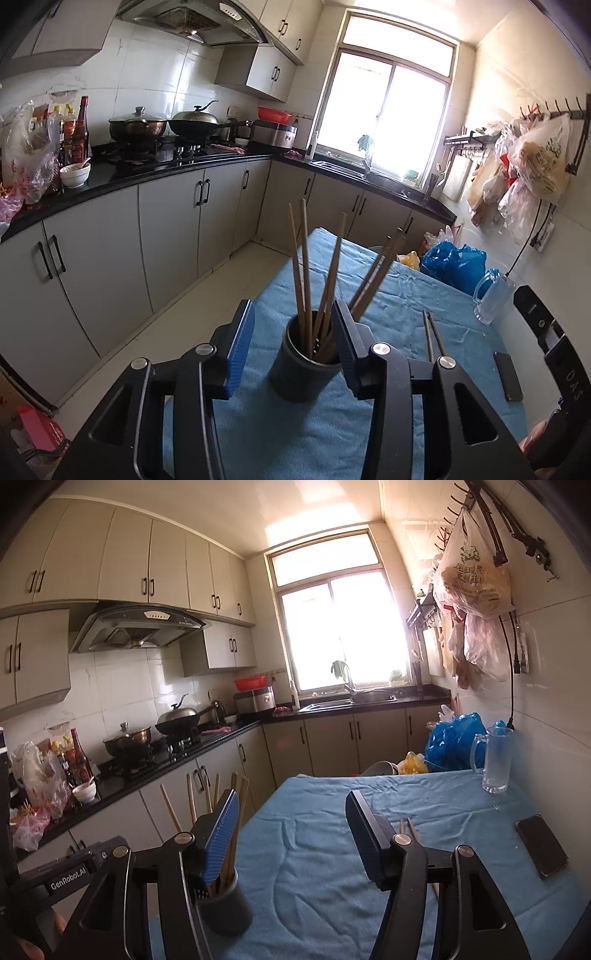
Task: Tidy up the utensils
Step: 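Move both open grippers back over the last two chopsticks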
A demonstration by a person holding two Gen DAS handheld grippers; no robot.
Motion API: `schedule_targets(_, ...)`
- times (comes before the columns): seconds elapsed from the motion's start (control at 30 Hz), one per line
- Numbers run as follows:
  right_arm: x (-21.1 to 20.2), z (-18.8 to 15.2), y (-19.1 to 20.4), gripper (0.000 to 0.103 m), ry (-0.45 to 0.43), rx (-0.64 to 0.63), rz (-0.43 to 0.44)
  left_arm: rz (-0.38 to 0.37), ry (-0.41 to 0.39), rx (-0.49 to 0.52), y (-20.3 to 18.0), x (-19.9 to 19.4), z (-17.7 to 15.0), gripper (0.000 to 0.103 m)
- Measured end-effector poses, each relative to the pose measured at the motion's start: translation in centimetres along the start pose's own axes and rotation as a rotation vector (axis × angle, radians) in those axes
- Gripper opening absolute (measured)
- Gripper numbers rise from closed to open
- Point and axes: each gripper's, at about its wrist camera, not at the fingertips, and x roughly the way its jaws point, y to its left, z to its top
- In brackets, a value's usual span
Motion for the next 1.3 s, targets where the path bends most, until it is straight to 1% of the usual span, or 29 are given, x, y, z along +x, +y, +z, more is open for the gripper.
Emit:
schedule_targets(0.13,-0.9,-0.7,-0.2,0.068,0.013,-0.005,-0.002,0.004,-0.014,0.023,-1.1,-1.0,-0.4,0.046)
schedule_targets(0.3,-2.0,-1.6,-0.5,0.07,0.024,-0.009,-0.015,0.055,-0.074,0.081,-2.4,-2.9,-0.8,0.052)
schedule_targets(0.43,-2.6,-2.0,-0.7,0.071,0.033,-0.006,-0.022,0.099,-0.122,0.134,-3.3,-4.2,-1.3,0.059)
schedule_targets(0.57,-3.1,-2.3,-0.8,0.071,0.036,-0.01,-0.03,0.115,-0.139,0.182,-4.4,-4.9,-1.9,0.064)
schedule_targets(0.7,-3.7,-2.5,-1.2,0.072,0.03,-0.006,-0.04,0.107,-0.123,0.211,-5.2,-4.8,-2.3,0.067)
schedule_targets(0.87,-4.1,-2.7,-2.0,0.073,0.03,0.009,-0.059,0.094,-0.097,0.217,-5.5,-4.6,-2.7,0.067)
schedule_targets(1.07,-4.0,-3.2,-3.3,0.073,0.045,0.038,-0.083,0.082,-0.062,0.225,-5.8,-3.8,-3.1,0.067)
schedule_targets(1.3,-3.6,-3.7,-4.5,0.073,0.065,0.061,-0.1,0.069,-0.039,0.264,-6.9,-3.1,-3.9,0.067)
